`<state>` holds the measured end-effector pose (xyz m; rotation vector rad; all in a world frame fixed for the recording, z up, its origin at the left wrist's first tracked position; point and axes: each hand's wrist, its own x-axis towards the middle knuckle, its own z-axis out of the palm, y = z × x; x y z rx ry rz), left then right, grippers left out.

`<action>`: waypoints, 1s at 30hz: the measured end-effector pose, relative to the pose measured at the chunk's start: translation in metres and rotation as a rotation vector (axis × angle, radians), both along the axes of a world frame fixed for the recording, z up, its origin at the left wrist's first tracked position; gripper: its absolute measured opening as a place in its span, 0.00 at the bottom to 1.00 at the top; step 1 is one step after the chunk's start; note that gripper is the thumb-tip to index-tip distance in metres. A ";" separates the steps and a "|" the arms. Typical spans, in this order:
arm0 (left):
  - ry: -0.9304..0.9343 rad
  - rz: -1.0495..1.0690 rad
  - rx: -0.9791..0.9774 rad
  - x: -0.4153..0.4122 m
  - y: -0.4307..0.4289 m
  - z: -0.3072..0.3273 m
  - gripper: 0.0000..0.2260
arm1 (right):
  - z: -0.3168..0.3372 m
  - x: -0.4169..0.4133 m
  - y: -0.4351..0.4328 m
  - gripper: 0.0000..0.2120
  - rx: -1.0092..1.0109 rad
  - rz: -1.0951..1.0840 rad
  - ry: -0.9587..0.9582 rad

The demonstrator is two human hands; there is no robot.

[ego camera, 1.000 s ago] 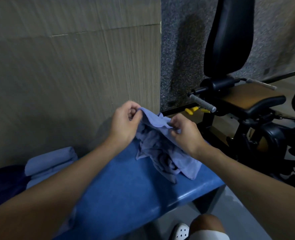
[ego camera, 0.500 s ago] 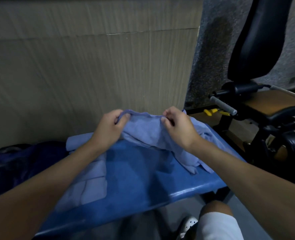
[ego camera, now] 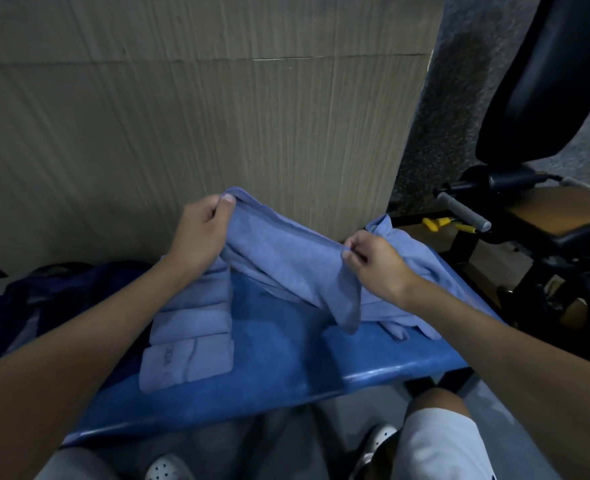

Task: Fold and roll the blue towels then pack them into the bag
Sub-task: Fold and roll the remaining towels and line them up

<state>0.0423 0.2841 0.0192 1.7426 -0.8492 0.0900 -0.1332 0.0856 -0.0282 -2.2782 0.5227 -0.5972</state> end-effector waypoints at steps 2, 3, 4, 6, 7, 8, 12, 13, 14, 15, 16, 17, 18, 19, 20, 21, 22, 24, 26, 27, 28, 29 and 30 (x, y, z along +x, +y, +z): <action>0.106 0.021 -0.049 0.001 0.002 0.003 0.18 | 0.006 0.001 0.003 0.07 -0.018 -0.068 -0.087; 0.178 0.024 -0.081 0.003 0.003 0.004 0.18 | 0.009 0.002 0.004 0.07 -0.032 -0.106 -0.126; 0.249 0.017 -0.107 0.003 0.004 0.005 0.18 | 0.012 0.003 0.004 0.08 -0.037 -0.140 -0.157; 0.370 -0.003 -0.118 0.002 0.004 0.006 0.15 | 0.014 0.006 0.001 0.10 -0.008 -0.188 -0.190; 0.417 -0.019 -0.102 0.001 0.004 0.006 0.14 | 0.012 0.008 -0.001 0.10 0.012 -0.199 -0.186; 0.444 -0.033 -0.074 0.000 0.003 0.004 0.13 | 0.010 0.010 -0.003 0.11 0.019 -0.208 -0.166; 0.435 -0.016 -0.027 -0.001 0.003 0.002 0.16 | 0.008 0.015 -0.007 0.12 -0.014 -0.231 -0.090; 0.438 -0.009 -0.035 0.001 0.003 0.002 0.15 | 0.011 0.016 -0.007 0.11 -0.010 -0.227 -0.097; 0.443 -0.008 -0.043 0.002 0.005 0.000 0.15 | 0.015 0.017 -0.007 0.11 -0.007 -0.216 -0.107; 0.442 -0.009 -0.042 0.004 0.006 -0.003 0.16 | 0.018 0.019 -0.008 0.11 -0.009 -0.208 -0.119; 0.436 -0.008 -0.032 0.007 0.007 -0.006 0.17 | 0.022 0.021 -0.009 0.11 -0.017 -0.209 -0.124; 0.429 -0.009 -0.020 0.010 0.008 -0.010 0.19 | 0.023 0.024 -0.010 0.12 -0.023 -0.215 -0.133; 0.426 -0.009 -0.011 0.012 0.009 -0.014 0.20 | 0.024 0.026 -0.011 0.12 -0.034 -0.230 -0.133; 0.426 -0.006 -0.004 0.014 0.009 -0.017 0.18 | 0.024 0.030 -0.012 0.11 -0.048 -0.245 -0.132; 0.428 0.000 -0.006 0.017 0.007 -0.020 0.17 | 0.024 0.033 -0.012 0.11 -0.061 -0.266 -0.124; 0.437 0.007 -0.007 0.020 0.004 -0.024 0.17 | 0.024 0.037 -0.013 0.11 -0.085 -0.290 -0.111; 0.449 0.014 -0.010 0.022 0.001 -0.026 0.18 | 0.024 0.042 -0.012 0.10 -0.108 -0.312 -0.095; 0.500 0.042 -0.026 0.028 -0.007 -0.033 0.18 | 0.016 0.052 -0.014 0.07 -0.122 -0.333 -0.050; 0.617 0.080 -0.068 0.039 -0.014 -0.043 0.14 | -0.007 0.060 -0.018 0.08 -0.124 -0.376 0.050; 0.679 0.104 -0.069 0.046 -0.017 -0.051 0.12 | -0.021 0.061 -0.020 0.13 -0.104 -0.390 0.110; 0.701 0.143 -0.018 0.054 -0.019 -0.061 0.11 | -0.039 0.062 -0.022 0.16 -0.042 -0.390 0.174; 0.646 0.196 0.117 0.062 -0.019 -0.074 0.10 | -0.057 0.062 -0.023 0.16 0.036 -0.360 0.256; 0.548 0.250 0.278 0.066 -0.016 -0.087 0.11 | -0.072 0.060 -0.022 0.14 0.106 -0.299 0.372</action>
